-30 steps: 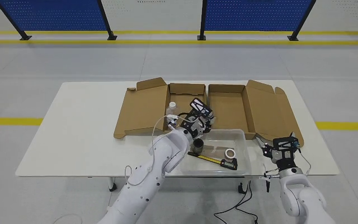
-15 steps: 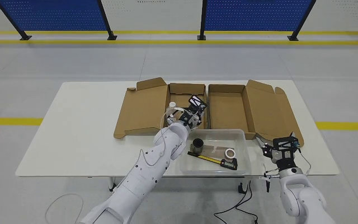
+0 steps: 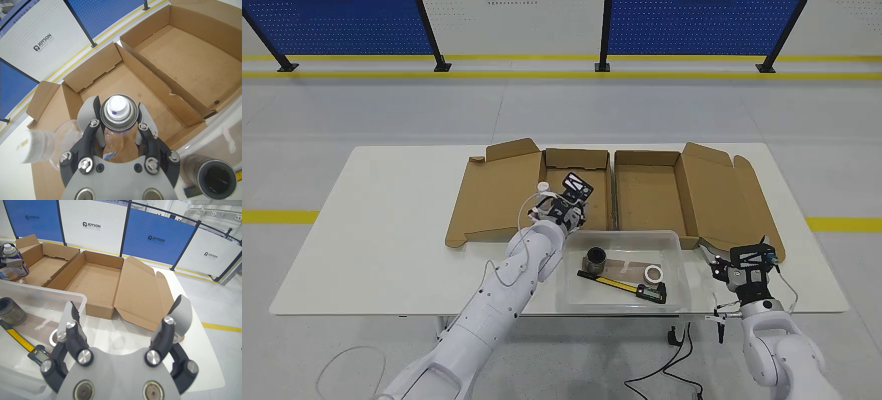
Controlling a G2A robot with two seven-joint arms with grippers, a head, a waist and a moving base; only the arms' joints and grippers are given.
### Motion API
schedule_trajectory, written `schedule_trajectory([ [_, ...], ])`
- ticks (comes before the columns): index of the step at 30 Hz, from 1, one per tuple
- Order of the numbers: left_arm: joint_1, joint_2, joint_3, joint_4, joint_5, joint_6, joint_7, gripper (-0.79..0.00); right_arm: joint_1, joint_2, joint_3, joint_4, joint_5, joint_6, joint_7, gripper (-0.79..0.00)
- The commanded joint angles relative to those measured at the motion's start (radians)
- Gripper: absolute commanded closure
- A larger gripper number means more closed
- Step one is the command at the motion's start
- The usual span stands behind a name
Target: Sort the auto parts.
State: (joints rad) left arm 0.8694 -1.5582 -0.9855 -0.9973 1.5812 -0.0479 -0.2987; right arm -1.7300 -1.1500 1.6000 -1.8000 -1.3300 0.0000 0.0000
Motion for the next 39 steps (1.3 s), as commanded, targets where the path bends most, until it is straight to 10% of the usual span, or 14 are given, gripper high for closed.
schedule_trajectory([
  [1, 0.004, 0.000, -0.010, 0.000, -0.021, -0.003, -0.009, 0.000, 0.000, 0.000, 0.000, 0.000, 0.000, 0.000, 0.000, -0.785],
  [13, 0.026, 0.000, -0.027, -0.022, -0.066, -0.021, -0.033, -0.028, 0.000, 0.000, 0.000, 0.000, 0.000, 0.000, 0.000, -0.785],
  [20, 0.025, -0.002, -0.018, -0.022, -0.050, -0.017, -0.035, -0.265, 0.000, 0.000, 0.000, 0.000, 0.000, 0.000, 0.000, -0.785],
  [29, 0.025, -0.007, -0.005, -0.012, -0.040, -0.013, -0.031, -0.372, 0.000, 0.000, 0.000, 0.000, 0.000, 0.000, 0.000, -0.785],
  [33, 0.028, -0.008, -0.003, -0.013, -0.040, -0.014, -0.033, -0.785, 0.000, 0.000, 0.000, 0.000, 0.000, 0.000, 0.000, -0.785],
  [39, 0.036, -0.008, -0.003, -0.057, -0.036, -0.016, -0.037, -0.785, 0.000, 0.000, 0.000, 0.000, 0.000, 0.000, 0.000, -0.785],
])
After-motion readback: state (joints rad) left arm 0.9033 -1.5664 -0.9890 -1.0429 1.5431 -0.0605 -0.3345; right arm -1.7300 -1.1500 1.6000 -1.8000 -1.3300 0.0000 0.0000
